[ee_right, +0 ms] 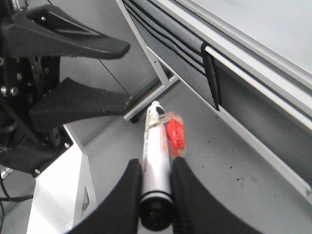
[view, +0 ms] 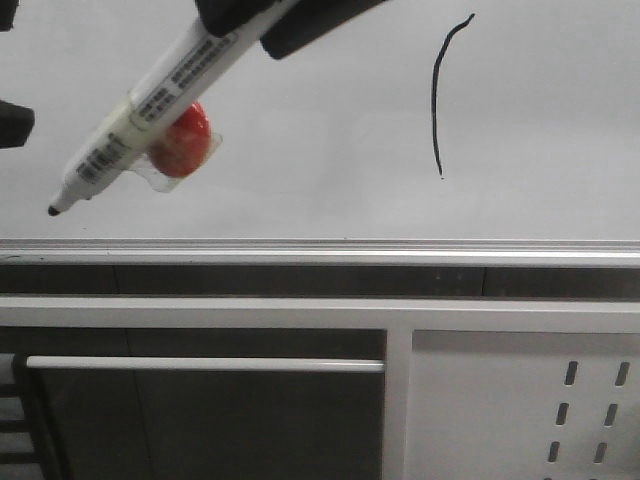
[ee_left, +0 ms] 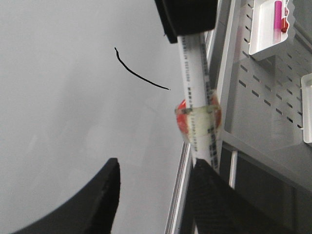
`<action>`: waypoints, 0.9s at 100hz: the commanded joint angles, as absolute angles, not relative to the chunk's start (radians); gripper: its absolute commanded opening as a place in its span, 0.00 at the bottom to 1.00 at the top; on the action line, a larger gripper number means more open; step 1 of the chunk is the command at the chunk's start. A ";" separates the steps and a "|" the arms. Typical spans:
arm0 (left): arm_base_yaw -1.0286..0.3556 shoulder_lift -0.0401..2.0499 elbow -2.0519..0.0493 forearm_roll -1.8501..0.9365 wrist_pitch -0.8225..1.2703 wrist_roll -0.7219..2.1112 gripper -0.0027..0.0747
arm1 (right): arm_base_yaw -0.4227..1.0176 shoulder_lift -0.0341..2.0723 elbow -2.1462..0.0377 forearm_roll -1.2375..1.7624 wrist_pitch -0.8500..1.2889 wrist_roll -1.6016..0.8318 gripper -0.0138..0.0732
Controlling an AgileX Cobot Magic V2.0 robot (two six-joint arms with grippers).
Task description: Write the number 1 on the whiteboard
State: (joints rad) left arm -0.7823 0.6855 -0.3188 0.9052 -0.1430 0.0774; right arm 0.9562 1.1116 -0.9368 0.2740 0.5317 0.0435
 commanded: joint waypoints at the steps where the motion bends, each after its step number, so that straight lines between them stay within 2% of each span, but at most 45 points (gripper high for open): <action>1: -0.792 0.689 -0.356 0.889 -0.199 0.064 0.43 | 0.972 1.097 -0.973 0.280 0.423 0.029 0.10; 23: -0.792 0.705 -0.356 0.886 -0.229 0.016 0.43 | 0.977 1.097 -0.980 0.274 0.431 0.029 0.10; 57: -0.792 0.857 -0.360 0.890 -0.315 0.016 0.43 | 0.977 1.097 -0.980 0.250 0.474 0.029 0.10; 78: -0.792 0.899 -0.413 0.888 -0.295 0.016 0.43 | 0.977 1.097 -0.980 0.237 0.475 0.029 0.10; 90: -0.792 0.899 -0.424 0.886 -0.280 0.016 0.36 | 0.975 1.097 -0.980 0.229 0.477 0.029 0.10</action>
